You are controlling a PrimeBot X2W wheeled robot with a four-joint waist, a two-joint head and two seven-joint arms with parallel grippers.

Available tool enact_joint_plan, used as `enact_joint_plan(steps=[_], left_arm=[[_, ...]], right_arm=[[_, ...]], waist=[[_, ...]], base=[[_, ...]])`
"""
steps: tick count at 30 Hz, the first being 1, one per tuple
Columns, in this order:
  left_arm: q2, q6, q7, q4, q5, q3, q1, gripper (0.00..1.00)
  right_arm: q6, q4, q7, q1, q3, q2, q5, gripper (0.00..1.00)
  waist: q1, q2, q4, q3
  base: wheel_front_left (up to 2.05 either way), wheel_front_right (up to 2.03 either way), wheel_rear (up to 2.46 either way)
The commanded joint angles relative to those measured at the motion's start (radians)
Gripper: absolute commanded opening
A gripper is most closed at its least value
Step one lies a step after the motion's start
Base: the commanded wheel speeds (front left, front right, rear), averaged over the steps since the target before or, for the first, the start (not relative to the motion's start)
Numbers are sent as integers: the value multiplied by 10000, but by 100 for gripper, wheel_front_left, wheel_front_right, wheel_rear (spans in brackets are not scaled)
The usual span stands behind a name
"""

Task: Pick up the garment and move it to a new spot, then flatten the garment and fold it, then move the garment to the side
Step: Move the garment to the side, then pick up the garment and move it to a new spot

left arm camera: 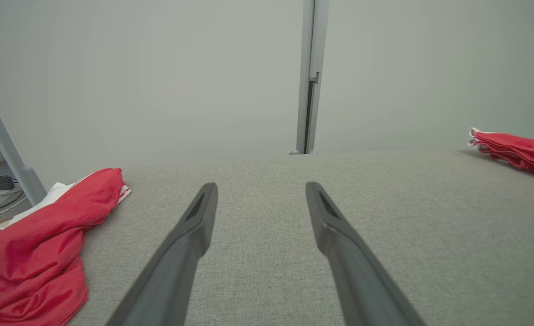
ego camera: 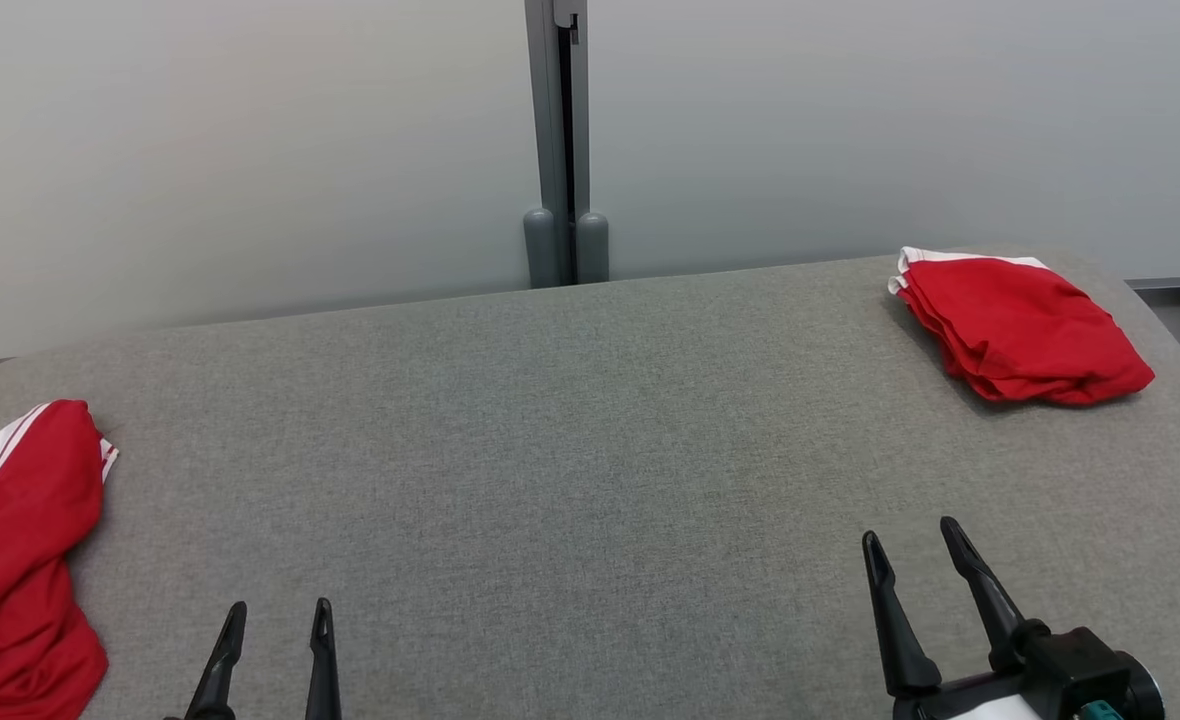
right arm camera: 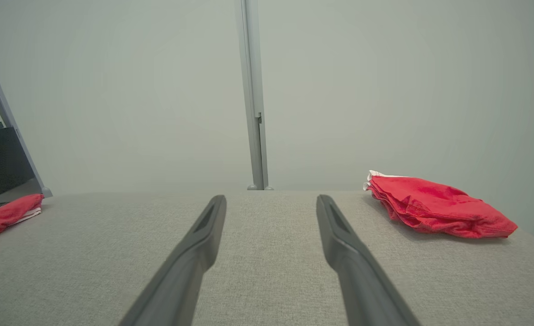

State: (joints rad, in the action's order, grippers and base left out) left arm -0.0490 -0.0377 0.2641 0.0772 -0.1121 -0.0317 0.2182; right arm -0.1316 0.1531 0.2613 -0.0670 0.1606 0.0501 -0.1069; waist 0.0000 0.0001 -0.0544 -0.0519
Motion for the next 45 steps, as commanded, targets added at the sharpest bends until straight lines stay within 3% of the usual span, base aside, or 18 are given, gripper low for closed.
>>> enact_joint_plan(steps=[1, 18, 22, 45], left_arm=[[-31, -78, 2, -28, 22, 29, -128, 100], [-31, -19, 2, 90, 77, 1, -106, 100], [-32, 14, 2, 127, 104, -54, -236, 100], [-33, -49, 3, 54, 129, 144, -17, 100]], right_arm=[[17, 17, 54, -16, 17, 9, -73, 100], [17, 65, 54, -110, 42, 7, -247, 100], [17, 105, 54, -176, -16, 7, -259, 100], [11, 55, 53, -366, 50, 8, -444, 100]], waist=[[0, -1, 23, 3], [0, -1, 147, -20], [0, -1, 465, -8], [0, -1, 5084, 76]], base=[[0, 0, 0], [0, 0, 0], [0, 0, 0], [0, 0, 0]])
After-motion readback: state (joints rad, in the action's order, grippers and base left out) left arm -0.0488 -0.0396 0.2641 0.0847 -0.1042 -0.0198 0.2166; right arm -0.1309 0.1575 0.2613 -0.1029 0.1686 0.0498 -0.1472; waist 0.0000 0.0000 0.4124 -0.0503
